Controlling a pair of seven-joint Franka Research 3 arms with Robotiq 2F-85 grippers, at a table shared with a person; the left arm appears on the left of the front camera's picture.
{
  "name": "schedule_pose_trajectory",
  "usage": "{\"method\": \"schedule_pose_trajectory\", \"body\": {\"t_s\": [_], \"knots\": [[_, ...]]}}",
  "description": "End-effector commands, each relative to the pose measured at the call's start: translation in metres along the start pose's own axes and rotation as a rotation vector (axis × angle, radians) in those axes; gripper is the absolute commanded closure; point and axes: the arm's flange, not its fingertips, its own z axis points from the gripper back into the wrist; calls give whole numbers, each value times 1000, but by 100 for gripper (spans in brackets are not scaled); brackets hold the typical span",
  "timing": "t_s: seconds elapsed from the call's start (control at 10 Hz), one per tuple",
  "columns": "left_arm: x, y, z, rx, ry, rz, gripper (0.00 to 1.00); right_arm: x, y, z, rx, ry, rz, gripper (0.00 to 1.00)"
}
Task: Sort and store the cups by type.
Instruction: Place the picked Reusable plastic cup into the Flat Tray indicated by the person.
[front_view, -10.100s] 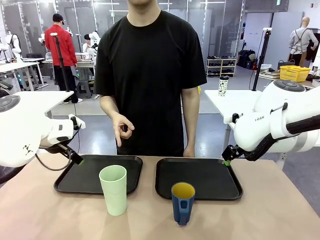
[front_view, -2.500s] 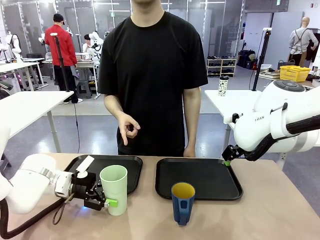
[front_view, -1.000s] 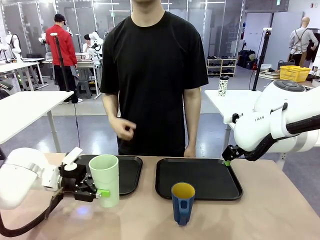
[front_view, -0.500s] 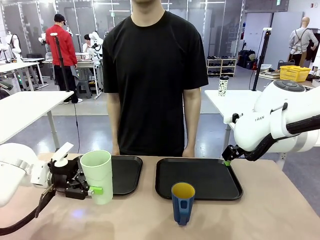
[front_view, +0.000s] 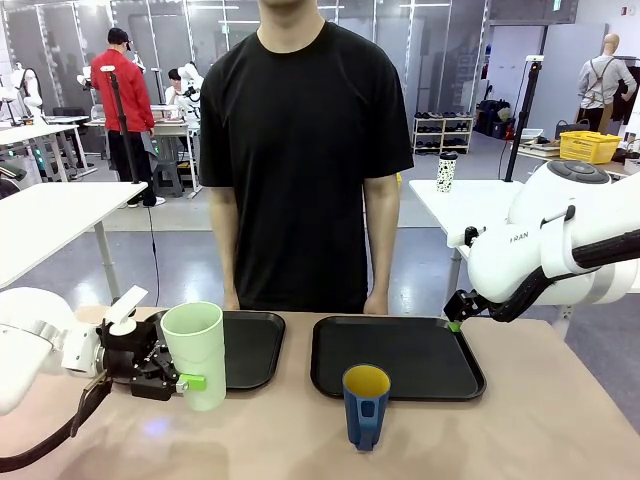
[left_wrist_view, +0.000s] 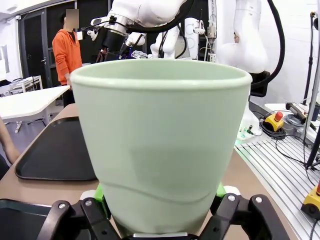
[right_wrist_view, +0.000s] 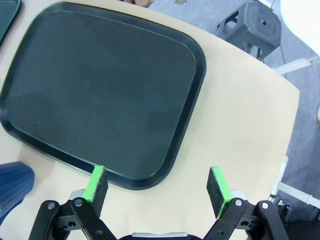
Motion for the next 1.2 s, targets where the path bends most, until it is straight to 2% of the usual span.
{"method": "schedule_pose_trajectory", "body": {"t_s": [0.0,1.1], "knots": [[1,2,0,-2,-1,-6,54,-1,-1,0,1,-4,-2,0],[1,2,0,-2,-1,-6,54,-1,-1,0,1,-4,-2,0]]}}
